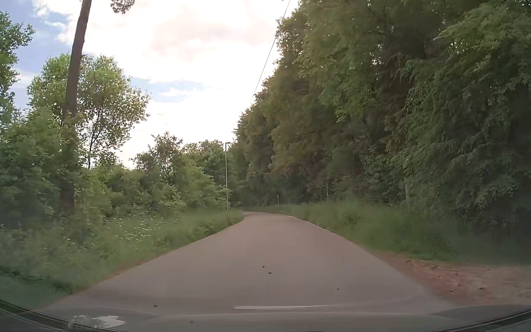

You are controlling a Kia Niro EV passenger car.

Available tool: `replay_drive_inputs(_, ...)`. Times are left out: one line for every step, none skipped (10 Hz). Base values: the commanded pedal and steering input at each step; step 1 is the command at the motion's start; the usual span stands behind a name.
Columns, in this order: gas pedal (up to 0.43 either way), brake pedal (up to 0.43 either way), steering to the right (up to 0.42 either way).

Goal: Follow the waypoints while adhering to traffic rules and regulations

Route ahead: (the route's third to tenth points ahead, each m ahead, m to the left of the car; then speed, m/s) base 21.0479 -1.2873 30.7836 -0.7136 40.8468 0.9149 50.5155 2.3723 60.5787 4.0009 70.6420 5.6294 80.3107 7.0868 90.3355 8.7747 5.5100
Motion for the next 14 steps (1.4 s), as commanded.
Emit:
replay_drive_inputs(0.138,0.018,0.008)
replay_drive_inputs(0.157,0.018,0.008)
replay_drive_inputs(0.169,0.018,0.007)
replay_drive_inputs(0.169,0.018,0.005)
replay_drive_inputs(0.169,0.018,0.0)
replay_drive_inputs(0.169,0.018,0.0)
replay_drive_inputs(0.22,0.018,-0.001)
replay_drive_inputs(0.22,0.018,-0.004)
replay_drive_inputs(0.22,0.018,-0.006)
replay_drive_inputs(0.22,0.018,-0.008)
replay_drive_inputs(0.228,0.018,-0.009)
replay_drive_inputs(0.228,0.018,-0.01)
replay_drive_inputs(0.228,0.018,-0.009)
replay_drive_inputs(0.248,0.018,-0.01)
